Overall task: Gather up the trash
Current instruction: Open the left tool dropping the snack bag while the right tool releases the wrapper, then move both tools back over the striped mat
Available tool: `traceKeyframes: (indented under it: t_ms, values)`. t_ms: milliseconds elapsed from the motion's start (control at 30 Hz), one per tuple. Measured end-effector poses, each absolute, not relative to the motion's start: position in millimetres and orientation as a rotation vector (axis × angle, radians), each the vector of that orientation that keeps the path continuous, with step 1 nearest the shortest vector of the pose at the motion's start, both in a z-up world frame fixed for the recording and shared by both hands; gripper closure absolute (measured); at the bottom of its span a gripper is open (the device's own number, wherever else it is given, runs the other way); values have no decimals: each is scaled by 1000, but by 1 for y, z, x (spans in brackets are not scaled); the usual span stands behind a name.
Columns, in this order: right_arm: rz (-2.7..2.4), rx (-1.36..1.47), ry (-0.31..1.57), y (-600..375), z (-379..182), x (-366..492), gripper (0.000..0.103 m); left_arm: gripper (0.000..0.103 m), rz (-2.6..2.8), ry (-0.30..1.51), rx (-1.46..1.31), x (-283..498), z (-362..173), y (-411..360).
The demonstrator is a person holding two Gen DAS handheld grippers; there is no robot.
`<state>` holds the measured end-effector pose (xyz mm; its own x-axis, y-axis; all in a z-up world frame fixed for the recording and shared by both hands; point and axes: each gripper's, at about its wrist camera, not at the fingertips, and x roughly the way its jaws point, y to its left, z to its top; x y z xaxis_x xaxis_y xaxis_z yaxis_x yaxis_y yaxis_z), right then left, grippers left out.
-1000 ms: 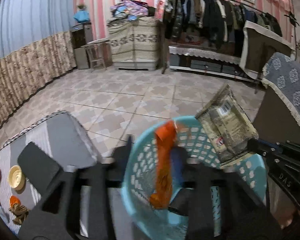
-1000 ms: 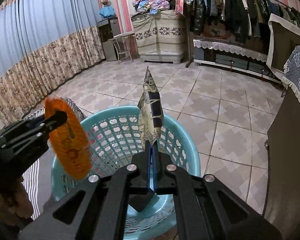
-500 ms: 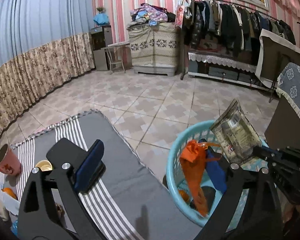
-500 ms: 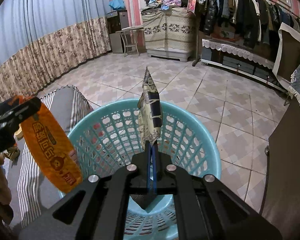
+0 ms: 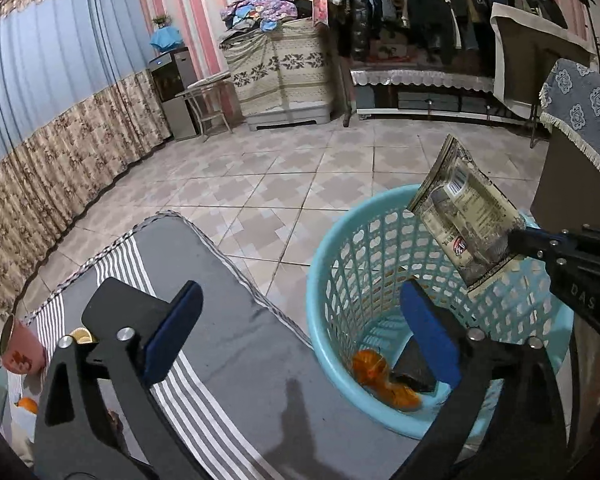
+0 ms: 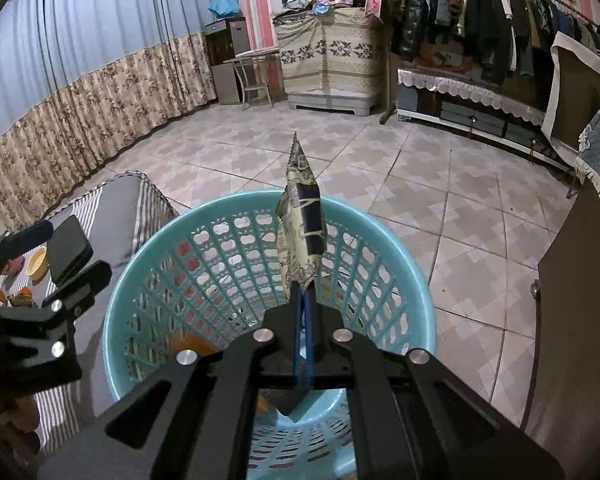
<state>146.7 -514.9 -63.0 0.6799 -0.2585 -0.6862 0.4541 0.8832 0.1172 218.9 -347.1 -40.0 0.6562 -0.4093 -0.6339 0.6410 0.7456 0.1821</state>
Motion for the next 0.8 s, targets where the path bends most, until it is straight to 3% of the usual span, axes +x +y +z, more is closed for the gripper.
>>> traceKeyframes:
  t_ms: [467, 533, 567, 600, 667, 800]
  values:
    - [-372, 238, 780, -500, -70, 169, 99, 6, -581, 585, 304, 220, -9, -307]
    - [-365, 244, 797, -498, -74, 173, 84, 6, -565, 579, 288, 221, -6, -298]
    - [-368, 249, 798, -497, -76, 174, 52, 6, -557, 579, 275, 221, -4, -293]
    - [-378, 246, 785, -495, -75, 174, 34, 6, -554, 581, 267, 222, -3, -289]
    - [-401, 238, 773, -493, -73, 174, 34, 6, -544, 580, 256, 223, -1, -280]
    - [-410, 260, 723, -491, -66, 170, 15, 6, -513, 565, 234, 221, 7, -258]
